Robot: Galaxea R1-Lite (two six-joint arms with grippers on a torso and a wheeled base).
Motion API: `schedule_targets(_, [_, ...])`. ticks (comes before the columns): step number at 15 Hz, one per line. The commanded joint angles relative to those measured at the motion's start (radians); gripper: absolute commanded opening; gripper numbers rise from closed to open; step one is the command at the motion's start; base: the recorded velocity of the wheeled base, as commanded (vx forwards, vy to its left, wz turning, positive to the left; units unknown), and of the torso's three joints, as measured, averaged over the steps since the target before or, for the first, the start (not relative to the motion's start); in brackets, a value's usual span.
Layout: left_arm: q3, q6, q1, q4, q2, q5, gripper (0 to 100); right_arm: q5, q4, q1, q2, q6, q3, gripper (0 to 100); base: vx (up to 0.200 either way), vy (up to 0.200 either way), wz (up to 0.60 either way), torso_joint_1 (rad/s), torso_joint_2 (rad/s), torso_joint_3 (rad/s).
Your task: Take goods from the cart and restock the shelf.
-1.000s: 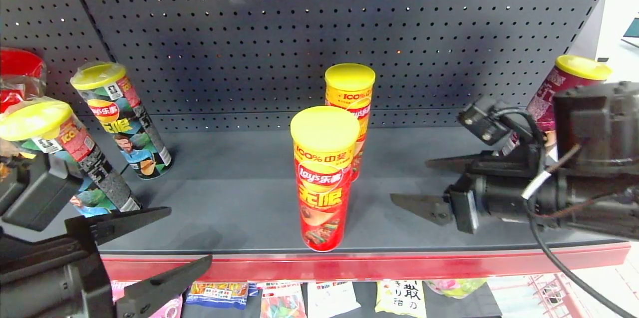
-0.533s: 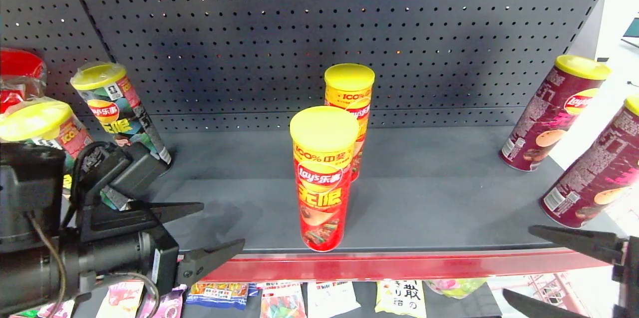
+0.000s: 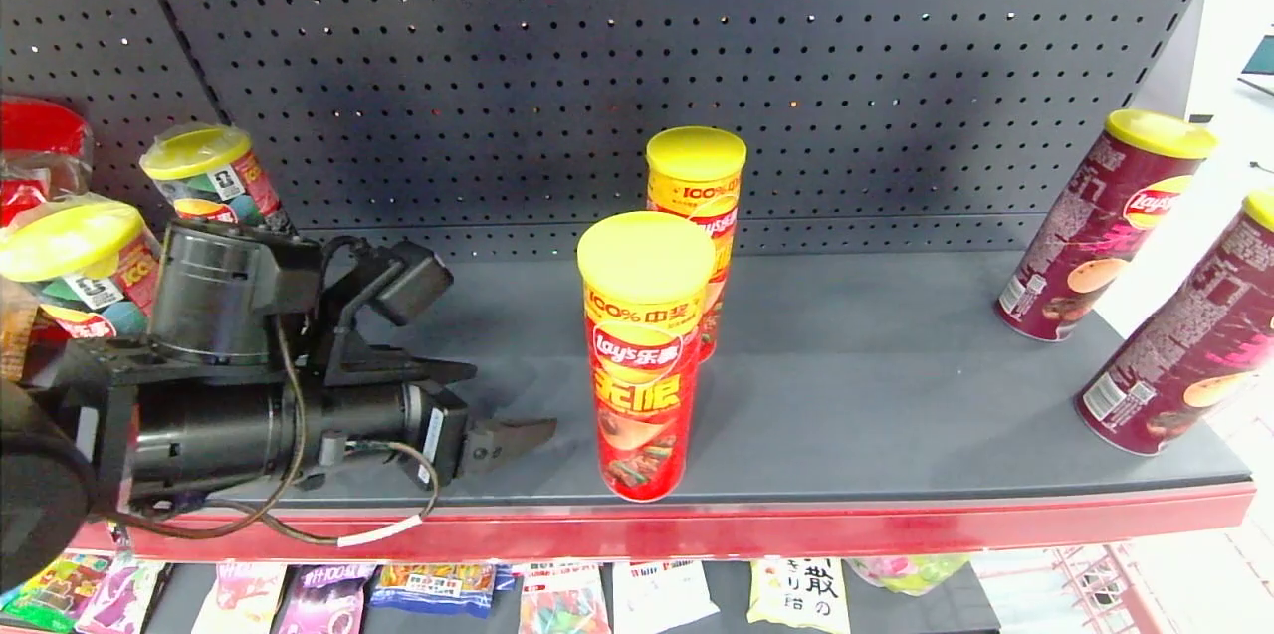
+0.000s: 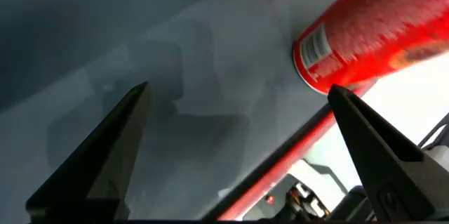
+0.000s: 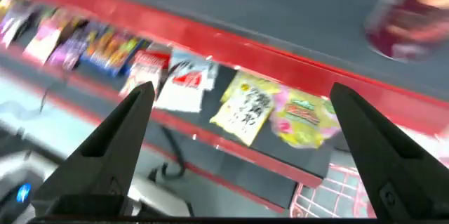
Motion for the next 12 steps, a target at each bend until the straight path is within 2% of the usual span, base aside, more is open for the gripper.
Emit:
schedule_targets(1, [-0.022,0.003,-0.025,0.000,0.075,0.001,100,0.000,0.007,-0.055,-0.086,0.015,0.001,100,0.000,0.000,0.00,0.000,0.00,0.000])
schedule_targets(3, [-0.030,0.026,-0.025,0.000,0.104,0.002,100,0.000,0.007,-0.057,-0.086,0.015,-0.003,100,0.000,0.000,0.00,0.000,0.00,0.000])
schedule_targets(6, [-0.050,0.041,-0.025,0.000,0.130,0.001,100,0.000,0.007,-0.057,-0.086,0.015,-0.005,100,0.000,0.000,0.00,0.000,0.00,0.000])
schedule_targets(12, [-0.102,0.041,-0.025,0.000,0.167,0.001,100,0.000,0.007,-0.057,-0.086,0.015,-0.005,100,0.000,0.000,0.00,0.000,0.00,0.000])
